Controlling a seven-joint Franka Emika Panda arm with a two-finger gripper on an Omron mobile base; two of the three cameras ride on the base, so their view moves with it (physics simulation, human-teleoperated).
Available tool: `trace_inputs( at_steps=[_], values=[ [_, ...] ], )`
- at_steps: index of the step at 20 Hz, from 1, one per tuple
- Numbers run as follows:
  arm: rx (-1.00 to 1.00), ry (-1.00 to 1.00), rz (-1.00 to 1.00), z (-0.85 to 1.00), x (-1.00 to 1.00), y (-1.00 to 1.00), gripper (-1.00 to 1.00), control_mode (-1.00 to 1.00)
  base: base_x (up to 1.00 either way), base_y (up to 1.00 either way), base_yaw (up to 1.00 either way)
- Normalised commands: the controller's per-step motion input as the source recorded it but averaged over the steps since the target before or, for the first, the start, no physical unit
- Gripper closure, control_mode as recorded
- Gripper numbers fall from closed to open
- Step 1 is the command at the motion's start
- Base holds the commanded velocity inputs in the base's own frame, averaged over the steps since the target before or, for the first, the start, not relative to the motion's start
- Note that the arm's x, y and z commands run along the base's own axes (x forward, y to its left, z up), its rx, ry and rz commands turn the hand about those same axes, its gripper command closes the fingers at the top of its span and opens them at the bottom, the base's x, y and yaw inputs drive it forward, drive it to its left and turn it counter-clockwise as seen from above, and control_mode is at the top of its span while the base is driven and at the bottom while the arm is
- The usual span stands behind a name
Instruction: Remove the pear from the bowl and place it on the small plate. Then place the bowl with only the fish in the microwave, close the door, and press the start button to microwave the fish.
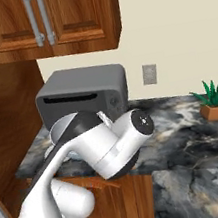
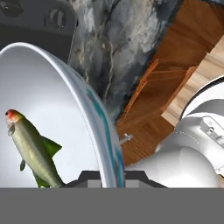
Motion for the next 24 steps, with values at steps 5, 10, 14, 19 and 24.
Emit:
trace_inputs(
  at_steps=[5,10,14,19,24],
  values=[
    [0.0,0.0,0.0,0.0,0.0,0.0,1.0,1.0,-0.99,0.78,-0.07],
    [0.0,0.0,0.0,0.0,0.0,0.0,1.0,1.0,-0.92,0.73,-0.02],
    [0.0,0.0,0.0,0.0,0.0,0.0,1.0,1.0,-0.97,0.76,0.0],
    [0.0,0.0,0.0,0.0,0.0,0.0,1.0,1.0,-0.37,1.0,0.05],
    [0.0,0.0,0.0,0.0,0.0,0.0,1.0,1.0,-0.08,1.0,0.05]
  ],
)
